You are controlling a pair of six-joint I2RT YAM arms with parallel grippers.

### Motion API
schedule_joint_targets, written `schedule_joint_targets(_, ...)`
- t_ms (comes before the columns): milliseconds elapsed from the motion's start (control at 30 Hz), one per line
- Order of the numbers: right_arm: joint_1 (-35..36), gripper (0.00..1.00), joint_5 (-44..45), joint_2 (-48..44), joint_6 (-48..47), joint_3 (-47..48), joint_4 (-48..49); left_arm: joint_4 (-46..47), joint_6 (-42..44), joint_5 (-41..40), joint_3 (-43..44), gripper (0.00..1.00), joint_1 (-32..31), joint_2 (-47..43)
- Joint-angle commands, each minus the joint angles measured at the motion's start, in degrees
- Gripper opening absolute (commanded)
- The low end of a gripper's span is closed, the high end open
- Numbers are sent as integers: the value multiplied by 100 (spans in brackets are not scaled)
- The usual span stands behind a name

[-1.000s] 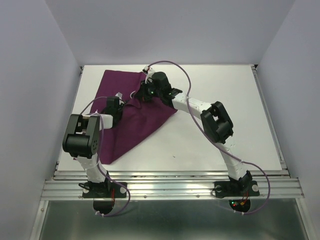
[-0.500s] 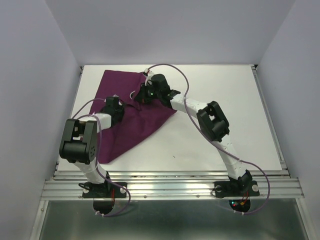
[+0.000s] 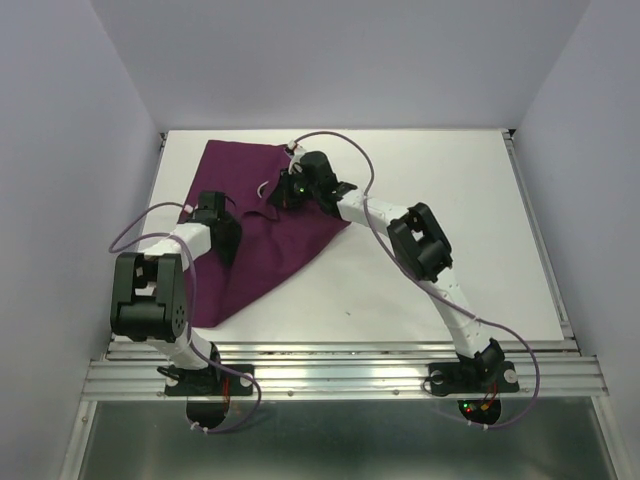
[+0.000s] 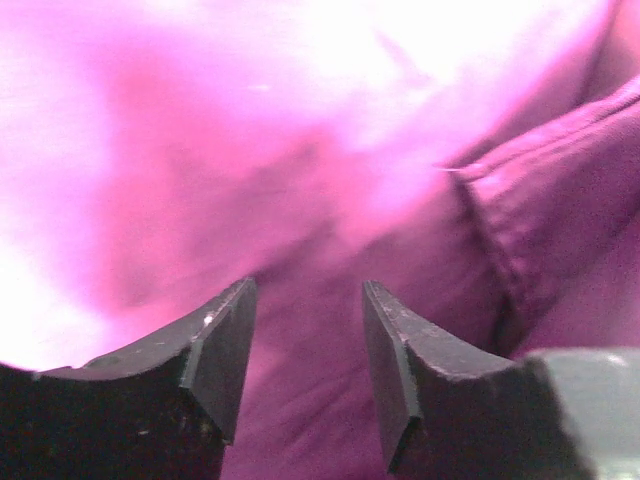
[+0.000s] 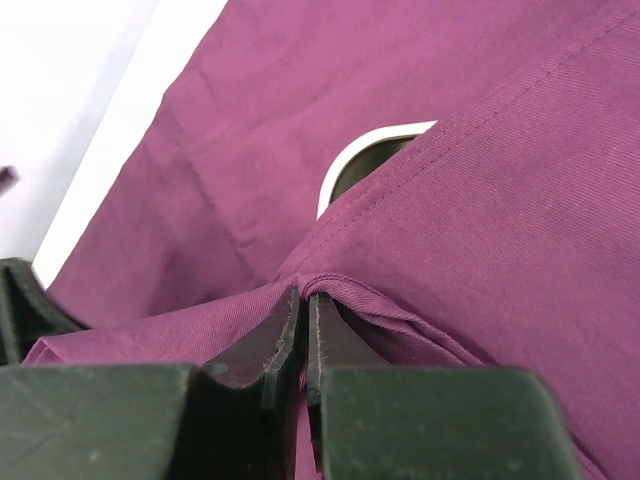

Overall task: Prepare the surgical pack
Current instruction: Pack the surgical kit at the center of the board.

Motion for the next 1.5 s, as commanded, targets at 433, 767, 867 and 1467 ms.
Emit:
schedule_joint_targets(433, -48, 51, -318, 454, 208, 1112, 90, -1531, -160, -1814, 593, 58, 370, -1447)
schedule_joint_targets(767, -48, 55, -441, 156, 191, 1367, -234, -936, 367, -1043, 559, 49, 274, -1685)
schedule_joint_targets(867, -48, 59, -213, -99, -89, 1647, -908, -566, 586, -629, 567, 48, 55, -1484)
schedule_joint_targets(1467, -857, 2, 2371, -3852, -539, -3613, -2028, -222, 561, -4, 2165, 0, -184, 1056)
